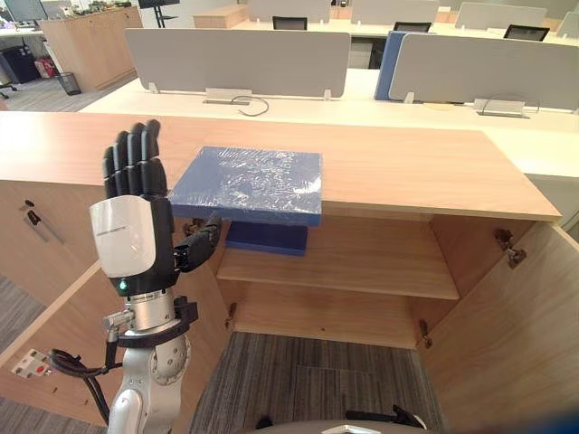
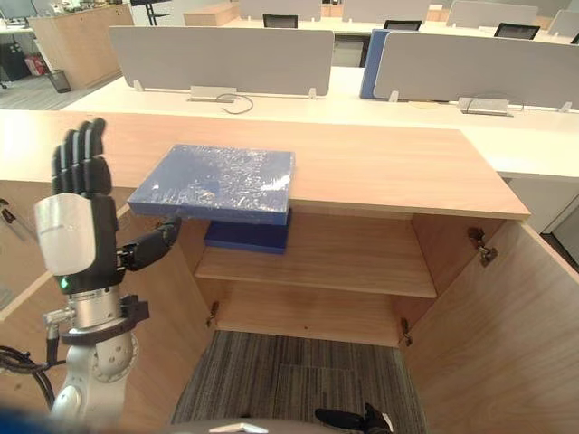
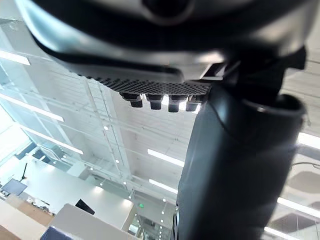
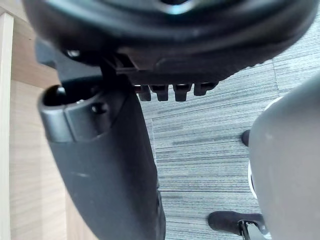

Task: Walk over to the cabinet, pick up the folder, carry it to the office cabinet, place the folder inside the office cabinet, then close the office cabinet door

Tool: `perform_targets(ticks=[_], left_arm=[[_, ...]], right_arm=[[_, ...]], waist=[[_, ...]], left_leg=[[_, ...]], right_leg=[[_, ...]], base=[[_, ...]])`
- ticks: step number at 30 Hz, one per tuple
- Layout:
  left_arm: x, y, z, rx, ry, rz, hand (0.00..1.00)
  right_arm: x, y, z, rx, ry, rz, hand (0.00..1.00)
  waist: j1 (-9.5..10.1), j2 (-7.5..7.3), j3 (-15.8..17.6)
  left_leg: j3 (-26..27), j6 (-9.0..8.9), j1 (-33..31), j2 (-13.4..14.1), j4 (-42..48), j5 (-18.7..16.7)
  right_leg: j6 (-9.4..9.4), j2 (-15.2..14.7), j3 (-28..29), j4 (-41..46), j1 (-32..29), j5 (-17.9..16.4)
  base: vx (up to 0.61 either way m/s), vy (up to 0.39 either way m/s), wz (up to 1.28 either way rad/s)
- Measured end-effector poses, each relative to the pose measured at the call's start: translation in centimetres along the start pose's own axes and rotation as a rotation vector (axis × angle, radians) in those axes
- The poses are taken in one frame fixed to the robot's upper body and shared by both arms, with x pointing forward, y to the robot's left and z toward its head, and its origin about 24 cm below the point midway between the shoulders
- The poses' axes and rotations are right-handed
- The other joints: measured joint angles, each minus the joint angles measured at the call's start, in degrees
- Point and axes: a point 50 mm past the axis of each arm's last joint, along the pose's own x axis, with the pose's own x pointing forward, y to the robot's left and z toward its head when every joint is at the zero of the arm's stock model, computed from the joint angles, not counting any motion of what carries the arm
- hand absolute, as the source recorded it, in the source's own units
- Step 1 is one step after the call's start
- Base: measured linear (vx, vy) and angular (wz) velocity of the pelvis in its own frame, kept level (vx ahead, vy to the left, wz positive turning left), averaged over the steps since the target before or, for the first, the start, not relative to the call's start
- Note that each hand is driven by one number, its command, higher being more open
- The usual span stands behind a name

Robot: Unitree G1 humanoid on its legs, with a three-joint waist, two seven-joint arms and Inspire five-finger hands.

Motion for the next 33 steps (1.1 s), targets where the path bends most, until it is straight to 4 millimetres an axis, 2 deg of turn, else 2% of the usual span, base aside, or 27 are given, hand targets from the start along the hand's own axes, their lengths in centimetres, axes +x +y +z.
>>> perform_targets(ticks=[9, 17, 22, 26, 33], left_arm=[[1.2, -0.5, -0.6, 0.112, -0.140, -0.135, 1.00], [2.1, -1.5, -0.7, 0.130, -0.200, -0.184, 1.00], [2.8, -3.1, -1.0, 0.133, -0.208, -0.245, 1.00], [3.1, -4.6, -2.3, 0.157, -0.173, -0.315, 1.00], [2.8, -5.6, -3.6, 0.138, -0.098, -0.386, 1.00]], right_arm=[[0.0, -0.2, 0.1, -0.040, -0.017, 0.023, 1.00], [-0.1, -0.3, -0.1, -0.041, -0.015, 0.031, 1.00], [-0.1, 0.0, -0.1, -0.062, -0.024, 0.043, 1.00], [-0.1, 0.1, 0.4, -0.075, -0.047, 0.051, 1.00], [-0.2, 0.3, 0.4, -0.075, -0.045, 0.056, 1.00]], waist=[[-0.04, 0.86, -0.73], [0.11, 0.75, -1.37], [-0.09, 0.53, -2.01], [-0.61, 0.52, -1.85], [-0.76, -0.09, -1.54]], left_leg=[[1.47, -0.29, 0.06, 0.90, -0.01, -0.09], [2.32, -0.32, 0.10, 1.03, -0.01, -0.08], [2.75, -0.32, 0.12, 1.19, -0.03, -0.08], [2.88, -0.53, 0.96, 1.29, -0.06, -0.23], [2.95, -1.16, 1.34, 1.40, -0.06, -0.70]], right_leg=[[-0.61, 0.64, 1.61, 0.28, -0.80, 0.09], [-0.81, 0.65, 2.26, 0.37, -1.04, 0.24], [-0.92, 0.76, 2.89, 0.44, -1.45, 0.36], [-0.89, 0.81, 2.97, -0.03, -0.64, 0.33], [-0.89, 1.02, 2.99, -1.06, 0.20, 0.33]], base=[[-0.02, -0.012, -0.09], [-0.02, 0.005, -0.04], [-0.02, 0.005, -0.06], [-0.01, -0.001, -0.02], [0.00, -0.001, -0.01]])
